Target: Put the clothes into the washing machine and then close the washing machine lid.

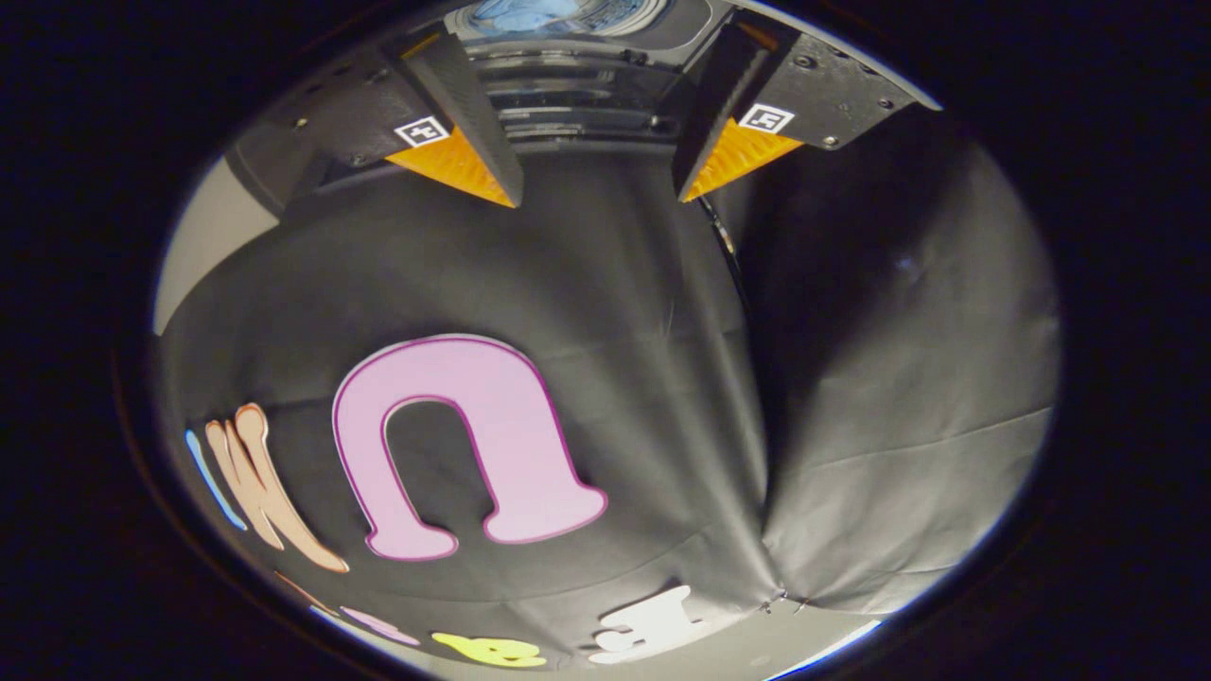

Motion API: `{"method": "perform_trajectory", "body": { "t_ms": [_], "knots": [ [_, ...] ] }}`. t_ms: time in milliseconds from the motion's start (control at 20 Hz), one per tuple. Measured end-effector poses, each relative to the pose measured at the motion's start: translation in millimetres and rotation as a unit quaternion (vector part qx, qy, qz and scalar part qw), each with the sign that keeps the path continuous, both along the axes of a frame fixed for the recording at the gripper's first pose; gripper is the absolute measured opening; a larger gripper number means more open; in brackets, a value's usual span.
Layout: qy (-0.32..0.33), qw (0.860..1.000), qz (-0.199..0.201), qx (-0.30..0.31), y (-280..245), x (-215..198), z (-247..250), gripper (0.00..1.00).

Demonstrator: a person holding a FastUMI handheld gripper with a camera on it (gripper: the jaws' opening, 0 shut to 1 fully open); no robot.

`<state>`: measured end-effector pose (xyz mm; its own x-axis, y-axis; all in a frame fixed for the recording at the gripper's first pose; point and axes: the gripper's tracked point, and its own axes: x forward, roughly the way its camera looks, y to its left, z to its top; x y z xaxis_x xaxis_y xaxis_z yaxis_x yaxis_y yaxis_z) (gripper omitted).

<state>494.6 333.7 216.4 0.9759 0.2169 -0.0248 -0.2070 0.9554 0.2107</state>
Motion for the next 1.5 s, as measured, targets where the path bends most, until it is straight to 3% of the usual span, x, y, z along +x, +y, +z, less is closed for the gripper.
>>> {"method": "perform_trajectory", "body": {
  "t_ms": [250,400,500,950,1050,1500],
  "knots": [
    [-0.075,0.997,-0.029,-0.002,0.1,34.8,49.9,0.95],
    [-0.068,0.995,-0.073,-0.02,-16.5,67.4,38.2,0.96],
    [-0.028,0.995,-0.091,-0.028,-26.1,82.9,9.6,0.96],
    [0.08,0.99,-0.086,-0.075,-32.1,101.6,-88.5,0.97],
    [0.07,0.988,-0.09,-0.104,-33.4,99.2,-86.4,0.97],
    [0.106,0.987,-0.065,-0.099,-33.1,99.1,-93.4,0.99]
  ]
}}
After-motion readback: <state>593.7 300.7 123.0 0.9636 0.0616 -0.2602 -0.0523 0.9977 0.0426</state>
